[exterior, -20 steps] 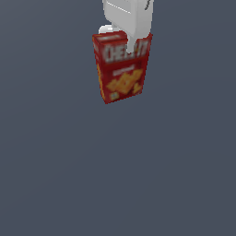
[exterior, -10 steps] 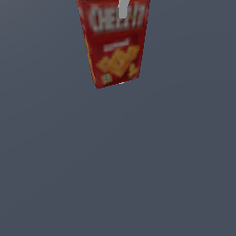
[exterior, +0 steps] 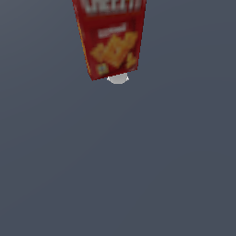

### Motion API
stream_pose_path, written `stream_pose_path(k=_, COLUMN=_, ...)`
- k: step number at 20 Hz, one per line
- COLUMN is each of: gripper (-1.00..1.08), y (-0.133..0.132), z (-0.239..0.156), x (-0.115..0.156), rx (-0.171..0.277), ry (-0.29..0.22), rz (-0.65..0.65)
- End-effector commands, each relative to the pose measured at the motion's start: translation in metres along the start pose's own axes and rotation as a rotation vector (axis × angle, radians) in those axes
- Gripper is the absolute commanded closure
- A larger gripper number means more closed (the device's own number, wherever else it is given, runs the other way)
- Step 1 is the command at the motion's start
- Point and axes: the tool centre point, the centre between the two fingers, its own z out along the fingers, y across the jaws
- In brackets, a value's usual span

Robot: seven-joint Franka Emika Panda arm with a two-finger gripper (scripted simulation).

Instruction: Pick up the object and move it to a goal position.

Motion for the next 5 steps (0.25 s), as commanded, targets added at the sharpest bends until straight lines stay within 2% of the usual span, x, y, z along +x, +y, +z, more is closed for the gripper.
stream_pose_path(k=1, gripper=1.08, y=0.0, z=-0.0043, x=0.0011, rx=0.001, ry=0.0, rz=0.0)
stream_pose_path(k=5, gripper=1.08, y=-0.0004, z=-0.0057, x=0.0016, rx=0.001, ry=0.0, rz=0.0)
